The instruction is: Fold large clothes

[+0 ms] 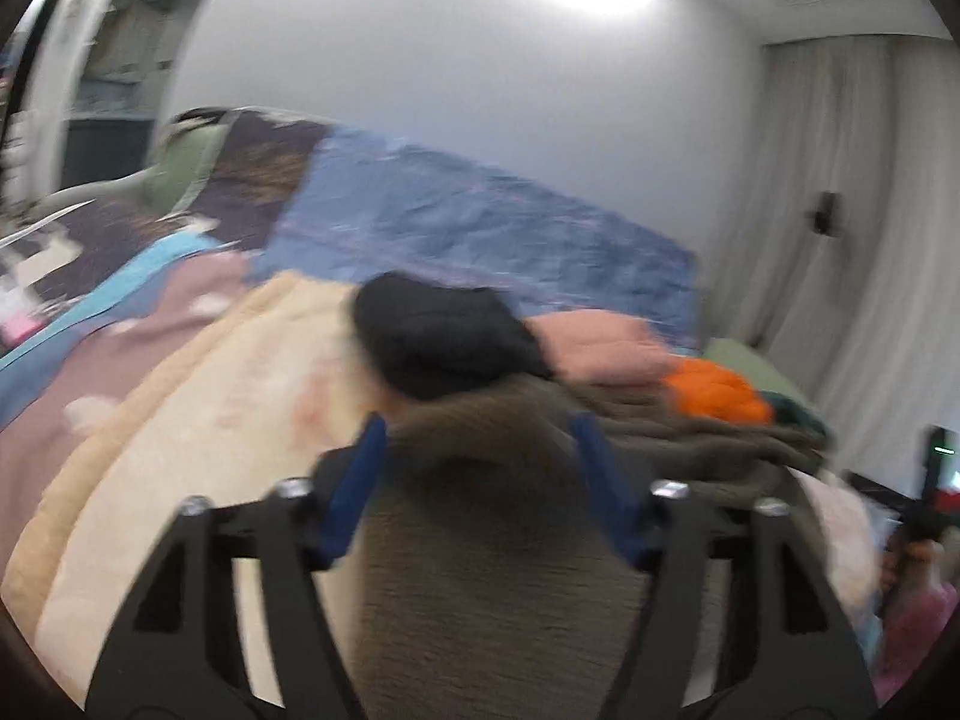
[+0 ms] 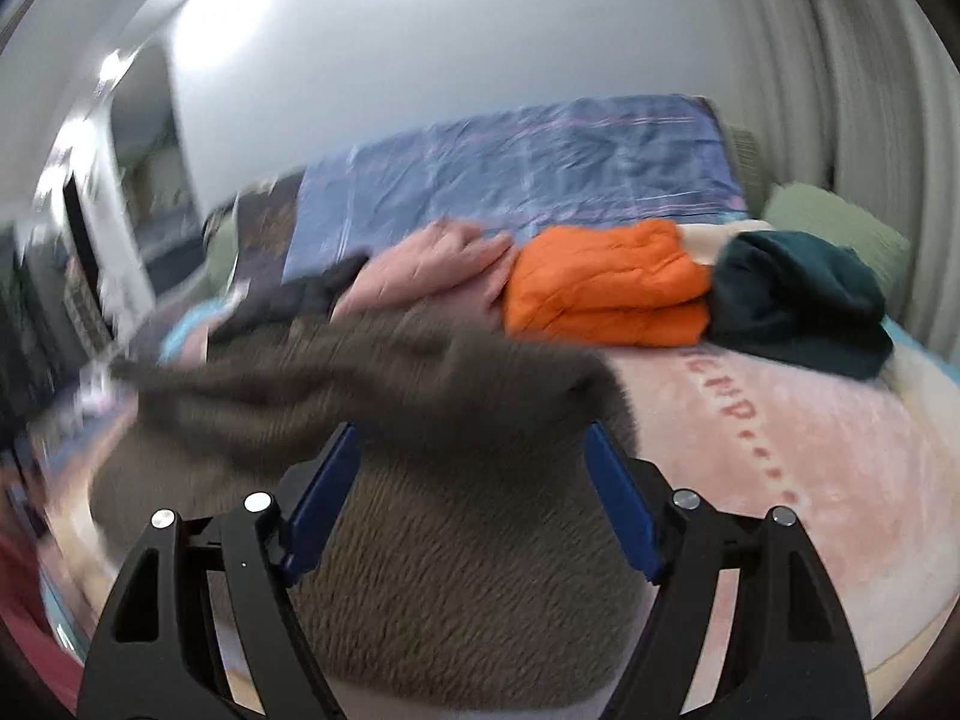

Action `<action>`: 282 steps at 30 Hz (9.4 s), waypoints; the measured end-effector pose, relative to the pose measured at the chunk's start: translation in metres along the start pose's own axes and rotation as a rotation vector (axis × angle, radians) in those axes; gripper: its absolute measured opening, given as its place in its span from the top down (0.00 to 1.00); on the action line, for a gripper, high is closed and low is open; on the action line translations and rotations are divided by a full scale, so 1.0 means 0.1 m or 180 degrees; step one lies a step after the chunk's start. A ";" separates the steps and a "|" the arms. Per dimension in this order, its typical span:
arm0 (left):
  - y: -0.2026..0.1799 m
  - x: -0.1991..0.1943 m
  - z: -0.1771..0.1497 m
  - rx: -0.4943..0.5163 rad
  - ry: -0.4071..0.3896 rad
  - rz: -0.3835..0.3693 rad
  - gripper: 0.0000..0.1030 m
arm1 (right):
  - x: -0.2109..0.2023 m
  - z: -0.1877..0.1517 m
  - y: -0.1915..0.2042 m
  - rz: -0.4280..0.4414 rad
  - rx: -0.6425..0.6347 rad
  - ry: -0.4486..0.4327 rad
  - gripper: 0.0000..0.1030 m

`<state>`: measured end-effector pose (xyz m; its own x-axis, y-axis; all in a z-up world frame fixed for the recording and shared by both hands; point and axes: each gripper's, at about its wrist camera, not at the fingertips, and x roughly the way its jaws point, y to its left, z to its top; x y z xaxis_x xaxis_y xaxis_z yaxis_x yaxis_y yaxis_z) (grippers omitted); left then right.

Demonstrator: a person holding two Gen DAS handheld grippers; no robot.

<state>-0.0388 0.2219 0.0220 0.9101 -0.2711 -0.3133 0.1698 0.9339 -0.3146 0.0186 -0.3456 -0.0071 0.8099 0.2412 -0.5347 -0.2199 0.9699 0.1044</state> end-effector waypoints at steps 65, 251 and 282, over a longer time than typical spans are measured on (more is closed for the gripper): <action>-0.85 3.03 -0.47 0.1280 0.1967 0.0929 0.21 | 2.56 0.52 0.58 -0.0506 0.0150 0.1399 0.15; 1.13 1.33 0.11 -0.0539 0.1052 -0.1483 0.65 | 0.52 -0.42 3.59 0.0577 -0.2356 -0.0463 0.58; -3.70 2.82 -0.72 0.1753 0.2235 -0.1851 0.78 | -0.37 -0.93 -0.41 0.0791 0.1873 -0.0378 0.53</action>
<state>0.1272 -0.2170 -0.0147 0.2419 -0.6190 -0.7472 0.8158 0.5467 -0.1888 -0.0524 -0.3971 -0.0695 0.8352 0.4301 -0.3426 -0.1013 0.7326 0.6731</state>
